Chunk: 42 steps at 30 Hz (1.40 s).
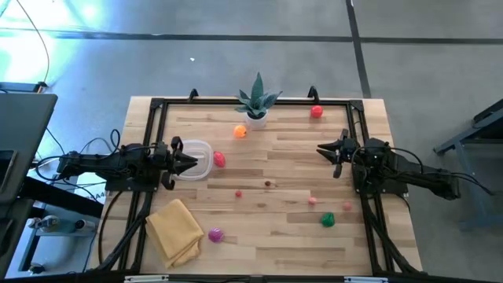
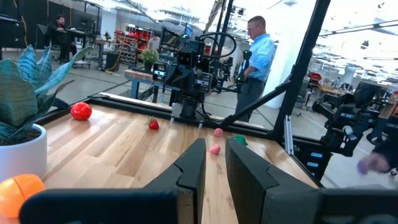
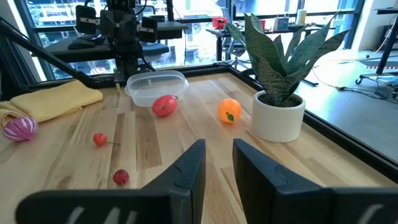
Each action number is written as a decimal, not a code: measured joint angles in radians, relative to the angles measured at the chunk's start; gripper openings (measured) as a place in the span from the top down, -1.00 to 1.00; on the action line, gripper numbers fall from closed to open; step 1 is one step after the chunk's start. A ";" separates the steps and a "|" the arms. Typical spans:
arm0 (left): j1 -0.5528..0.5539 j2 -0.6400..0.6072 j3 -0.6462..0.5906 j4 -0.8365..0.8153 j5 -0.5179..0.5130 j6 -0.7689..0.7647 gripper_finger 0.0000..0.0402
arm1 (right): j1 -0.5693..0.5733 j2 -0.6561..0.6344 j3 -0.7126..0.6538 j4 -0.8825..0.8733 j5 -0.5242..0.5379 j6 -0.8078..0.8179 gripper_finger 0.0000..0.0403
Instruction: Pick and placing Produce into tupperware
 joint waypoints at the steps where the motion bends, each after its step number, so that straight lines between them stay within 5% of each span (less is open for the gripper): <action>1: 0.000 0.000 0.000 0.000 0.000 0.000 0.73 | 0.000 0.000 0.000 0.000 0.000 0.000 0.65; 20: 0.000 0.000 0.000 0.000 0.000 0.000 0.73 | 0.000 0.000 0.000 0.023 0.000 0.008 0.65; 29: 0.000 0.000 0.000 0.018 -0.005 -0.001 0.73 | 0.000 0.000 0.000 0.039 0.012 0.231 0.65; 38: 0.000 0.000 0.019 0.272 -0.095 -0.149 0.73 | 0.000 0.000 0.000 0.056 -0.067 0.273 0.65; 42: 0.000 0.006 0.129 0.105 -0.165 -0.074 0.73 | 0.000 0.000 0.000 0.068 -0.106 0.292 0.65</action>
